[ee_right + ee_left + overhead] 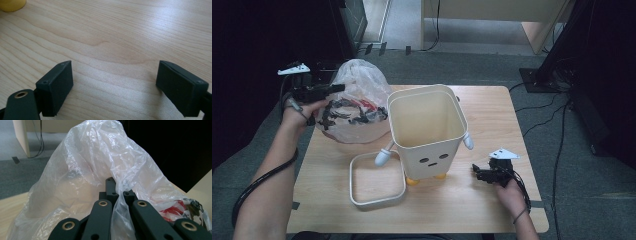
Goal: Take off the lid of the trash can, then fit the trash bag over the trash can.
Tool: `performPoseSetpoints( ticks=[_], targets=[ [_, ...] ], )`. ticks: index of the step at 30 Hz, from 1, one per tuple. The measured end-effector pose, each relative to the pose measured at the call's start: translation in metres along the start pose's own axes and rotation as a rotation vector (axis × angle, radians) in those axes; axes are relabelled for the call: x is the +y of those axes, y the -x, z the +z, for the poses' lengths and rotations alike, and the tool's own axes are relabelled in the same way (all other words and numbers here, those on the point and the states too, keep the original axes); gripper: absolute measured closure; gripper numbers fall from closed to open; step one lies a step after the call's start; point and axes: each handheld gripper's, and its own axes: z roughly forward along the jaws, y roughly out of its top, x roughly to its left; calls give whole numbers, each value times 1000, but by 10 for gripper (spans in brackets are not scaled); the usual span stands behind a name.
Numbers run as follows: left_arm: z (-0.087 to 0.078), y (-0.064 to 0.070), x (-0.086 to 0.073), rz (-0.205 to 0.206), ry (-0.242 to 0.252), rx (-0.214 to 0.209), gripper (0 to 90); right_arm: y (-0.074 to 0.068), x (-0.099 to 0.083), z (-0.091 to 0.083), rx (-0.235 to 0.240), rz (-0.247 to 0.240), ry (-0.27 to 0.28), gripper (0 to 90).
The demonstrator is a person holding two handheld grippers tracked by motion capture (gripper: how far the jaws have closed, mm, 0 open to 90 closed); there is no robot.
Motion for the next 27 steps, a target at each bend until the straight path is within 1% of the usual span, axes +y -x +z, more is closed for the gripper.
performPoseSetpoints(
  ticks=[1,3,6,10,11,14,18,21,23,24,26,27],
  targets=[
    [-4,1,4,-6,12,-4,897,0,0,0,0,1,0,140],
    [-11,3,11,-3,28,-7,897,0,0,0,1,1,-1,141],
    [-21,6,21,-3,36,-15,897,0,0,0,1,1,-1,141],
    [-32,12,35,17,45,-20,897,0,0,0,1,0,0,140],
    [-34,14,39,18,50,-28,897,0,0,0,1,1,-1,140],
    [-43,20,52,35,64,-33,897,0,0,0,1,1,0,140],
    [-57,31,73,56,87,-42,897,0,0,0,1,1,-1,140],
    [-67,41,89,58,111,-62,896,0,0,0,2,1,-1,141],
    [-74,48,97,44,124,-80,897,0,0,0,3,-2,-1,140],
    [-76,52,101,38,127,-93,896,0,0,0,3,-3,-2,141],
    [-81,60,108,43,118,-97,896,0,0,-1,3,-4,-2,141],
    [-83,64,112,45,116,-107,896,0,0,0,3,-4,-1,141]
  ],
)
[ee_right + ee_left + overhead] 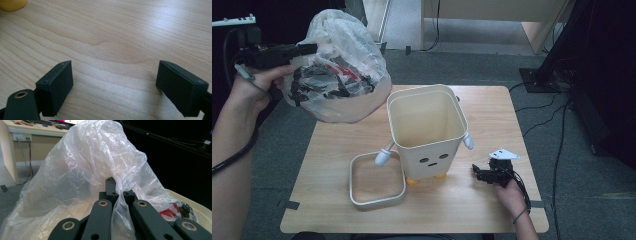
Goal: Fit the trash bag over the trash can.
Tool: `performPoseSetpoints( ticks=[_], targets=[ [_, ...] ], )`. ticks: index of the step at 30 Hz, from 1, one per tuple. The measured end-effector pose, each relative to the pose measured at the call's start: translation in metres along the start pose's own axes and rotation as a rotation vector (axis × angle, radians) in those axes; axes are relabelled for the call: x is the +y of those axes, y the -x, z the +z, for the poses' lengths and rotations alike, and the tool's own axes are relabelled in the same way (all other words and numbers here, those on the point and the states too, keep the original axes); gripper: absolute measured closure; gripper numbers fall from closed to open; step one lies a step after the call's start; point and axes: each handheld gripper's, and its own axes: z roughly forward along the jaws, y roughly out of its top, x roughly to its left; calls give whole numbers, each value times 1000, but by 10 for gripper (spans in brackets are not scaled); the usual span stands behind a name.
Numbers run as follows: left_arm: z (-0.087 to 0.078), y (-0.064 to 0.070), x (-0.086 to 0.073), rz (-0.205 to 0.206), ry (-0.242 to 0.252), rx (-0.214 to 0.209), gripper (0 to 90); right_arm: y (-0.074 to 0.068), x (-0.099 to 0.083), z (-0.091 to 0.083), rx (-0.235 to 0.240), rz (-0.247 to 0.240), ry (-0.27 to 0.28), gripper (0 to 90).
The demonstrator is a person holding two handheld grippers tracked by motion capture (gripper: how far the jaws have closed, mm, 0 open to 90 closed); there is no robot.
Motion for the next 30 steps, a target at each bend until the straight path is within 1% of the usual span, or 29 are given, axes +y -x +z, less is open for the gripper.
performPoseSetpoints(
  ticks=[4,7,12,14,15,17,18,19,21,22,23,25,27,30],
  targets=[
    [-2,15,17,-11,22,-55,897,0,0,0,0,0,0,141],
    [1,27,28,-20,17,-91,896,0,0,0,1,-3,0,141],
    [13,47,40,-37,1,-162,896,0,0,0,1,-2,0,141],
    [14,54,46,-28,4,-178,896,0,0,0,1,-2,0,141],
    [15,57,49,-33,8,-189,896,0,0,0,1,-2,0,141],
    [15,63,55,-37,4,-195,895,0,0,0,1,-4,0,141],
    [15,67,58,-38,1,-205,896,0,0,0,1,-4,0,141],
    [15,71,61,-31,-1,-205,896,0,0,0,1,-4,0,141],
    [14,79,67,-37,5,-223,895,0,0,0,1,-4,0,141],
    [14,83,69,-23,9,-226,895,0,0,0,2,-4,0,141],
    [14,87,71,-17,16,-240,895,0,0,0,2,-4,0,141],
    [15,94,74,-5,19,-249,894,0,0,0,1,-4,0,141],
    [17,101,76,-10,23,-270,894,0,0,0,1,-4,0,141],
    [25,111,76,-19,12,-306,893,0,0,0,1,-4,0,141]
  ],
)
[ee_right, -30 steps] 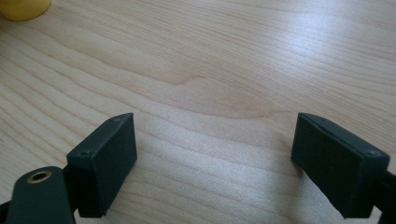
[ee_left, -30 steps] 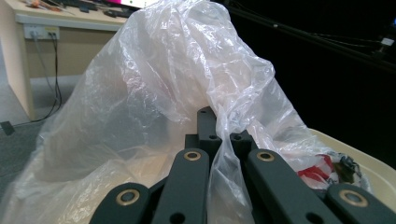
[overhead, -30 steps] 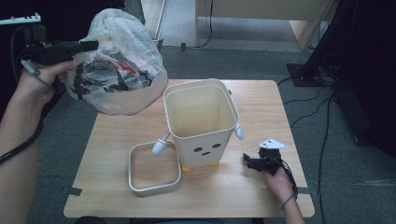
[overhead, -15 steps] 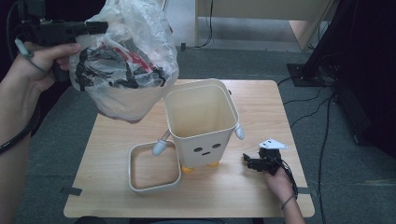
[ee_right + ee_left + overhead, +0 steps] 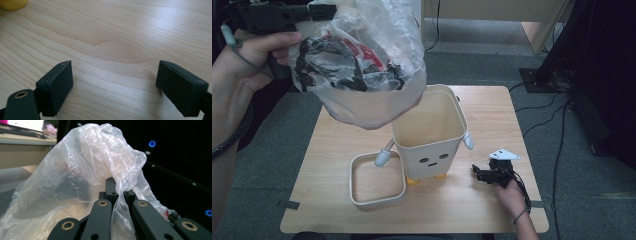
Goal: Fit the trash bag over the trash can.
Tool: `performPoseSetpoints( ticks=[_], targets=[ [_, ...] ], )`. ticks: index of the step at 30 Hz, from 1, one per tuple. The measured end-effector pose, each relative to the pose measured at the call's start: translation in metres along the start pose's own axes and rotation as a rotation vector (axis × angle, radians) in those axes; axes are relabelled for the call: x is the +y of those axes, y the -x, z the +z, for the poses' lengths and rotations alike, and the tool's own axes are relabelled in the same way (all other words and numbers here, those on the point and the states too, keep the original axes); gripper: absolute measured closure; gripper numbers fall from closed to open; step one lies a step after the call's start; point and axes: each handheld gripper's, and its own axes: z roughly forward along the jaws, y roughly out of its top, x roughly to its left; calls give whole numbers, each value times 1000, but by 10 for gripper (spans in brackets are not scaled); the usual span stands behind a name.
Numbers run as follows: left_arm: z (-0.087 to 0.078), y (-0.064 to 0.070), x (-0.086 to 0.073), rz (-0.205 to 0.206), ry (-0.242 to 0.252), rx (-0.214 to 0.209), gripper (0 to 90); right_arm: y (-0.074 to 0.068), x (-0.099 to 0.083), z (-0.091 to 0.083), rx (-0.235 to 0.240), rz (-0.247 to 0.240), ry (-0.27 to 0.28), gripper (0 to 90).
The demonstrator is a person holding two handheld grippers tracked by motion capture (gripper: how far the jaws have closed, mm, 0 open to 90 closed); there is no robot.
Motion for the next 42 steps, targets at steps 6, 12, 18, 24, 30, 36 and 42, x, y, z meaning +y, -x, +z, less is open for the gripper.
performPoseSetpoints(
  ticks=[6,12,18,24,30,36,42],
  targets=[
    [29,12,-5,-46,-30,-73,893,0,0,0,0,-1,-1,141],
    [56,18,-14,-73,-49,-119,891,0,0,0,1,-3,-1,141],
    [85,9,-37,-120,-103,-114,891,0,0,0,1,-3,0,141],
    [106,-2,-64,-87,-195,-17,877,0,0,0,1,-3,0,141],
    [122,-12,-91,-53,-248,36,805,0,0,0,1,-3,0,140],
    [135,-10,-106,37,-327,120,572,0,0,0,1,-3,0,141],
    [132,-2,-99,164,-261,119,384,0,0,0,2,-4,0,141]
  ],
)
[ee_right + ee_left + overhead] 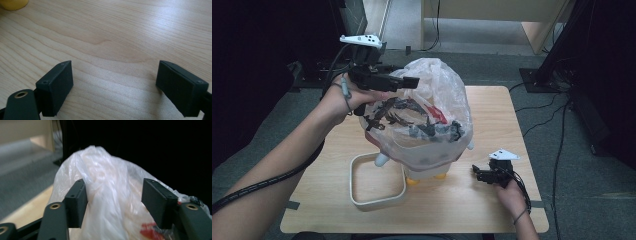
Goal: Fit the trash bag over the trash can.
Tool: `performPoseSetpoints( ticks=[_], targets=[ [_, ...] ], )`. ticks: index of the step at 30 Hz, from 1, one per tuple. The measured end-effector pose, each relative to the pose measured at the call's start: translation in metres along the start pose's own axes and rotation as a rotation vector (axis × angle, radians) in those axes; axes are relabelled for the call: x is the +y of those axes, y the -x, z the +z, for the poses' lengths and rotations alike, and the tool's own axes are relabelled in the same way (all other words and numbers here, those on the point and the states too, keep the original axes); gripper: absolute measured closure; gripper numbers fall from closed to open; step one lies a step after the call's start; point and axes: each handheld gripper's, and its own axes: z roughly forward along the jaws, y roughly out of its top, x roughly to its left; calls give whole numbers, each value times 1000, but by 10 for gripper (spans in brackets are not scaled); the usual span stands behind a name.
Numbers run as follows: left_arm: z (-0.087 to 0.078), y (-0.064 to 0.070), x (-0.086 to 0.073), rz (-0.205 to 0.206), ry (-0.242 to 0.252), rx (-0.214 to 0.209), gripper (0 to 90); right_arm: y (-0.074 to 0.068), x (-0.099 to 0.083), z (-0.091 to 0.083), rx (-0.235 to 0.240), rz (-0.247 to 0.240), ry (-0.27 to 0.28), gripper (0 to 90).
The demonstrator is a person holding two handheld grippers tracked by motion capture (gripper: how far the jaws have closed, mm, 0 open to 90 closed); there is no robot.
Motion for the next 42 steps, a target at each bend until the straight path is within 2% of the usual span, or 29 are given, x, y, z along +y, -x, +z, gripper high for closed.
performPoseSetpoints(
  ticks=[3,6,9,10,12,14,15,17,20,22,24,27,30,33,35,40,42],
  targets=[
    [-8,3,6,60,42,16,335,0,0,0,0,0,0,141],
    [-14,7,10,85,64,10,296,0,0,0,0,0,0,141],
    [-23,11,15,154,85,48,292,0,0,0,1,0,0,141],
    [-26,11,17,155,101,51,295,0,0,0,1,1,1,141],
    [-28,10,19,130,107,32,296,0,0,0,1,1,1,141],
    [-28,11,18,147,99,9,315,0,0,0,1,1,1,141],
    [-27,12,16,163,84,-3,354,0,0,0,1,1,1,141],
    [-21,13,9,187,49,-16,359,0,0,0,1,1,0,141],
    [-9,15,-2,189,-30,-27,410,0,0,0,1,1,1,141],
    [-1,14,-8,189,-50,-51,402,0,0,0,1,2,1,141],
    [8,15,-11,186,-66,-45,381,0,0,0,1,2,1,141],
    [21,17,-14,159,-78,-50,359,0,0,0,0,-1,3,141],
    [34,21,-14,168,-69,-68,301,0,0,0,0,-1,2,141],
    [44,27,-11,181,-63,-83,302,0,0,0,1,-1,2,141],
    [46,32,-4,204,-41,-89,301,0,0,0,1,-1,2,141],
    [42,39,20,219,39,-87,255,0,0,0,1,-1,2,141],
    [43,39,25,200,60,-88,222,0,0,0,1,-1,2,141]
  ],
)
